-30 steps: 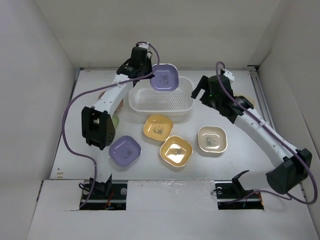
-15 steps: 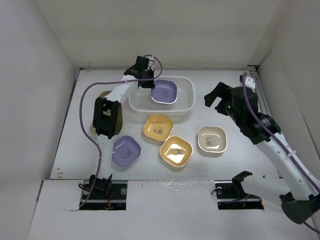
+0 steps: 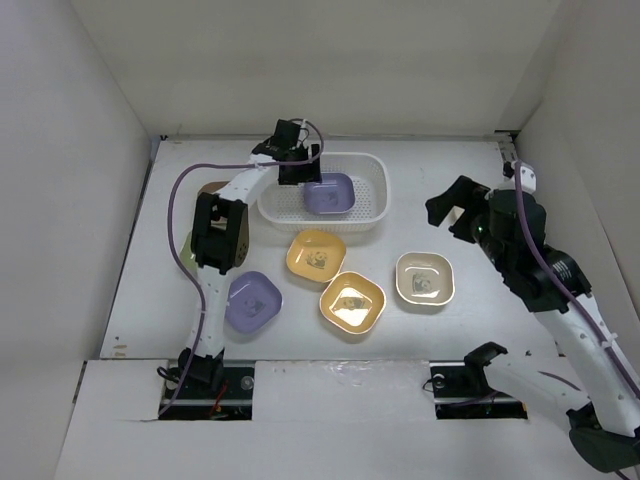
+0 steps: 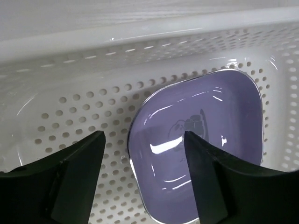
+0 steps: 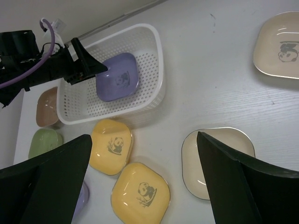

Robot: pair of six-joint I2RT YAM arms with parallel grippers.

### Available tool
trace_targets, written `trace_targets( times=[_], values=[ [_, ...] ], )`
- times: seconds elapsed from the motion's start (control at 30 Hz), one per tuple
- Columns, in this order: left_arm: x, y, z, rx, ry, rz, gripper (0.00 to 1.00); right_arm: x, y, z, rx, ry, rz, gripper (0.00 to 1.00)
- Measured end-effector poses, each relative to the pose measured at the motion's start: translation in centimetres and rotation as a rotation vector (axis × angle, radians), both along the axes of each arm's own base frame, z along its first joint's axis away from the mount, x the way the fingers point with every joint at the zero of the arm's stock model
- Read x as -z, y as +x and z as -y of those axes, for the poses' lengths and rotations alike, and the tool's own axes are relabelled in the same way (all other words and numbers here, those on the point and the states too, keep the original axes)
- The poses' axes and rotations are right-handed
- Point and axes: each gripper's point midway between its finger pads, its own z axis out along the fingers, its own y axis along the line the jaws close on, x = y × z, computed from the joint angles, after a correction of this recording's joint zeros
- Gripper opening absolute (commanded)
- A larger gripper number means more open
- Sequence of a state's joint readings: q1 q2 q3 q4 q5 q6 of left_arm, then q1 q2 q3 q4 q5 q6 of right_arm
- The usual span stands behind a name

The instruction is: Place the plates into the plastic bin on the countertop

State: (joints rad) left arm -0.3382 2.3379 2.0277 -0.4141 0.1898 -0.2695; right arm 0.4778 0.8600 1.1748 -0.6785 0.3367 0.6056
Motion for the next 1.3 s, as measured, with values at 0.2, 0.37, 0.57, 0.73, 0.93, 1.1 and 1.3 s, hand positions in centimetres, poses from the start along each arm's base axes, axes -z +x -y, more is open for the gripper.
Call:
trace_targets(
  times=[0.2,0.37,0.57,0.73,0.93,1.1,1.3],
  values=[
    [-1.4,-0.1,0.0,-0.031,-0.024,0.011,1.0,0.0,-0.4,0.2,-0.002,-0.008,0.0,1.0],
    [-9.1,-0.8,-0.3,-0.048,-0.074,0.124,1.0,0.1,-0.4,0.0,-0.021,-0.019,-0.002,1.0],
    [-24.8,-0.3,-6.2,-0.215,-0.15,0.405,1.0,1.0,-0.2,-1.2,-0.105,-0.041,-0.011,1.0],
    [-27.8,0.0,-21.0,-0.529,-0.169,0.459,1.0,2.7,-0.3,-3.4,-0.241,-0.058,-0.042,1.0],
    [-14.4,-4.1,-36.0,-0.887,-0.102,0.17,1.0,2.1,-1.2,-5.1,-0.368,-0.052,-0.016,1.0],
    [-8.3,-5.9,-35.5,-0.896,-0.071,0.011,1.0,1.2,-1.7,-6.2,-0.439,-0.035,0.029,1.0],
    [-5.2,-6.4,-33.5,-0.834,-0.053,-0.044,1.0,2.6,-2.0,-6.9,-0.486,-0.031,0.017,1.0]
  ],
)
